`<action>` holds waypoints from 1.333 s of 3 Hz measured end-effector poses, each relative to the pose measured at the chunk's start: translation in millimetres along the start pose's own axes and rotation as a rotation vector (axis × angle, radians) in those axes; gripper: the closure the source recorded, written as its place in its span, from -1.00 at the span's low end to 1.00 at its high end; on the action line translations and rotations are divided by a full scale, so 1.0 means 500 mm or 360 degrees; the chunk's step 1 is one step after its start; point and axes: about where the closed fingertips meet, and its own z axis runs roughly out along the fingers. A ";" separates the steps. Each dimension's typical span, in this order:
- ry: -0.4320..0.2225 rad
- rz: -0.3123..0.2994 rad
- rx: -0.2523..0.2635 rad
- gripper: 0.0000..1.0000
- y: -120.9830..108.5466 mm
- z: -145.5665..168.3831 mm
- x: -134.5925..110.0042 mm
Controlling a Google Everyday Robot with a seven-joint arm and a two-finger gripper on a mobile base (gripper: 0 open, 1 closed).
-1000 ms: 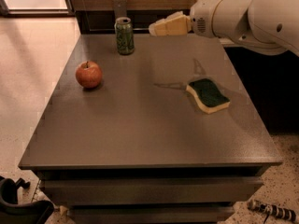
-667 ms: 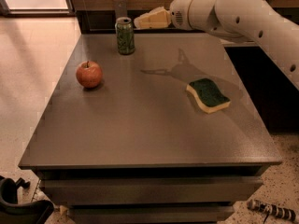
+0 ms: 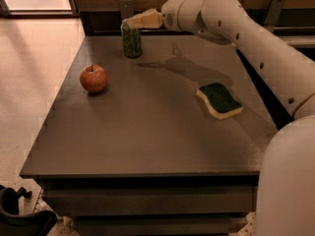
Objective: Pick green can
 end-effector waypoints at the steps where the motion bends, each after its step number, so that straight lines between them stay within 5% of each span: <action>1: -0.0073 0.0087 -0.0046 -1.00 0.010 0.060 0.042; 3: -0.0136 0.0188 -0.0169 -1.00 0.070 0.133 0.097; 4: -0.0138 0.0192 -0.0182 -0.72 0.079 0.139 0.099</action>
Offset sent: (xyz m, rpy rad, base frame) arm 0.0308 0.0552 -0.0626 0.1762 0.0332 0.0760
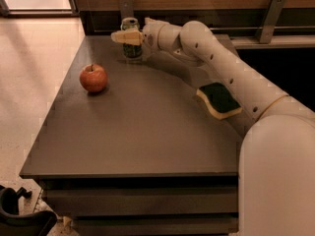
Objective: Pick green can
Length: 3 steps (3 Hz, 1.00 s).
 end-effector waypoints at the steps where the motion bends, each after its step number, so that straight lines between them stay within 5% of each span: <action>1: 0.0001 0.0001 -0.0007 -0.25 0.005 0.005 0.001; 3: 0.0002 0.0003 -0.0020 0.68 0.014 0.013 0.003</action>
Offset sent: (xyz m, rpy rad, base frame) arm -0.0004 0.0029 -0.0005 0.0004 0.0008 0.0037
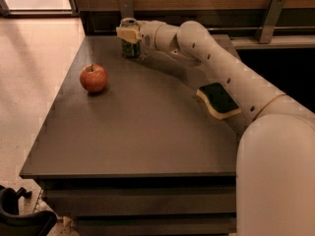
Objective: Pick green can
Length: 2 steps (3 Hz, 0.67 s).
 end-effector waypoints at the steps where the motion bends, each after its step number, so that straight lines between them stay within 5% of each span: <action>1: 0.0001 0.0001 -0.0006 1.00 0.004 0.004 0.001; 2: 0.0004 0.0001 -0.0014 1.00 0.008 0.006 -0.001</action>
Offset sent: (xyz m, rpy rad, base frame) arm -0.0004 0.0027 -0.0005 0.0004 0.0008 0.0035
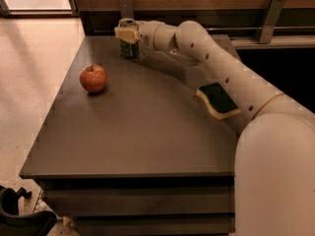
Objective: Pick green can
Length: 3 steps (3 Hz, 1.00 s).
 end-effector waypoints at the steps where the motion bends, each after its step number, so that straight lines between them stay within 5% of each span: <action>1: 0.0017 0.0000 -0.0033 1.00 0.015 0.007 -0.010; 3: 0.0065 -0.0133 -0.0089 1.00 0.067 -0.034 -0.108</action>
Offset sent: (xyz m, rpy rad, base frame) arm -0.0385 0.0069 0.0714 -0.0947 -0.0509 0.0802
